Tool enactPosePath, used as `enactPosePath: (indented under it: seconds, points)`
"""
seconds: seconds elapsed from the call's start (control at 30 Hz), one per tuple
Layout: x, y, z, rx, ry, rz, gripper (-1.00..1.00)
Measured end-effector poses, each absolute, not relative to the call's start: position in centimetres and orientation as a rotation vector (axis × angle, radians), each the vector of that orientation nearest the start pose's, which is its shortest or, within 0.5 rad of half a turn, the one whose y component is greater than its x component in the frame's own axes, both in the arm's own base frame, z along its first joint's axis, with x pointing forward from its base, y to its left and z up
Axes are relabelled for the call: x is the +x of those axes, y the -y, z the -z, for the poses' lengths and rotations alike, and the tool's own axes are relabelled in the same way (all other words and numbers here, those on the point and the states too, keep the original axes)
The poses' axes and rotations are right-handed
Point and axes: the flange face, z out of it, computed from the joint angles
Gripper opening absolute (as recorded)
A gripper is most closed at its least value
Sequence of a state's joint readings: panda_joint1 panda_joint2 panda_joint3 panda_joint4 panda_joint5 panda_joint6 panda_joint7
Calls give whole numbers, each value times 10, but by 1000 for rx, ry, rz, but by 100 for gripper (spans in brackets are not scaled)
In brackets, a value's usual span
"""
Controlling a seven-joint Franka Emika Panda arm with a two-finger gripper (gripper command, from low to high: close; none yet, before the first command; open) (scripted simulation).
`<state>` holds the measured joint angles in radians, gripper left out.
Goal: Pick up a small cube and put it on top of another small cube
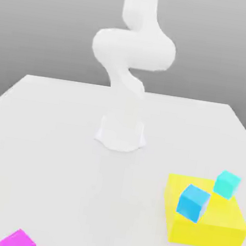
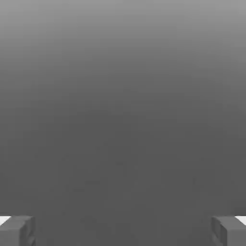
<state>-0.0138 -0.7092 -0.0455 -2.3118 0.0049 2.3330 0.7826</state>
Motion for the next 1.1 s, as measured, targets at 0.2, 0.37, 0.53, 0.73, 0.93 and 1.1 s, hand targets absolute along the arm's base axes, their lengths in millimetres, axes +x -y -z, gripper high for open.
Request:
enactPosePath:
  seconds: [0.2,0.37,0.53,0.73,0.93,1.1]
  points:
    - [437,105,-577,-2488,-1299,735,0]
    - [456,170,-487,-2488,-1470,566,0]
    - [449,233,-394,-2472,-1647,395,0]
    - [402,305,-284,-2420,-1881,188,0]
    - [349,343,-188,-2389,-2036,12,0]
    - [345,344,-138,-2386,-2045,2,-100]
